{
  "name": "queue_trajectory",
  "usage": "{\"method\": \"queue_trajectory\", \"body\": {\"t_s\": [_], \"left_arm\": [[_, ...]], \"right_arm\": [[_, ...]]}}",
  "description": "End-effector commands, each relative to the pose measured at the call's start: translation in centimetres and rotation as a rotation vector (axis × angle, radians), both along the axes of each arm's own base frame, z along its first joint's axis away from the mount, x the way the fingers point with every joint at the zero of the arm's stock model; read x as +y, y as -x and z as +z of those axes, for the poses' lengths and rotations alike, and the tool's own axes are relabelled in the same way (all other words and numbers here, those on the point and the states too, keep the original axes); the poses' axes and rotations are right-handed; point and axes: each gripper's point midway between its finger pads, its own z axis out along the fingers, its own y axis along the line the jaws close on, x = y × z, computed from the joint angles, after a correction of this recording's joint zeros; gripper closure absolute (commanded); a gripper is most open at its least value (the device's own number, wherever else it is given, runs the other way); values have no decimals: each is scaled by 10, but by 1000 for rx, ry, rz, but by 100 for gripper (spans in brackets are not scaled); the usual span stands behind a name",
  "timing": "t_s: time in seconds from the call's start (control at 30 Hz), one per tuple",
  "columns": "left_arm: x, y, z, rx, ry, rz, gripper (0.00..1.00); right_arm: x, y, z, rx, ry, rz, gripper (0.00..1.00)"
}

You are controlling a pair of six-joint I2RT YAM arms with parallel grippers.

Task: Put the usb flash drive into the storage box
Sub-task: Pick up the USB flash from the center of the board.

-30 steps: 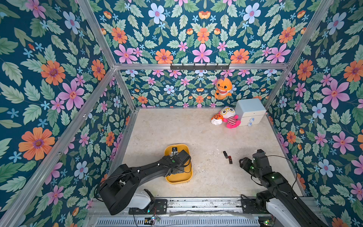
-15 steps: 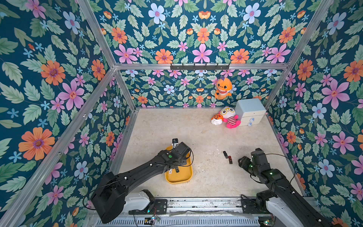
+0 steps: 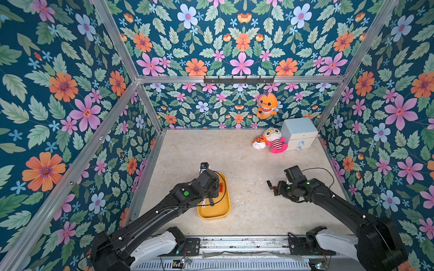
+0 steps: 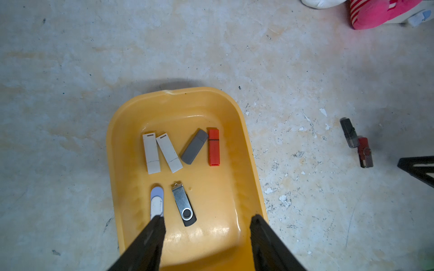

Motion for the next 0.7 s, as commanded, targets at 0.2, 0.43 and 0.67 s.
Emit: {"method": "queue_trajectory", "body": {"t_s": [0.2, 0.43, 0.67], "left_arm": [[6, 8, 4, -33, 47, -11, 36], [10, 10, 4, -40, 43, -8, 36], [11, 9, 2, -42, 35, -4, 36]], "right_arm": [[-5, -5, -14, 85, 191, 84, 46], [6, -13, -28, 128, 197, 123, 52], [9, -14, -44, 175, 230, 144, 57]]}}
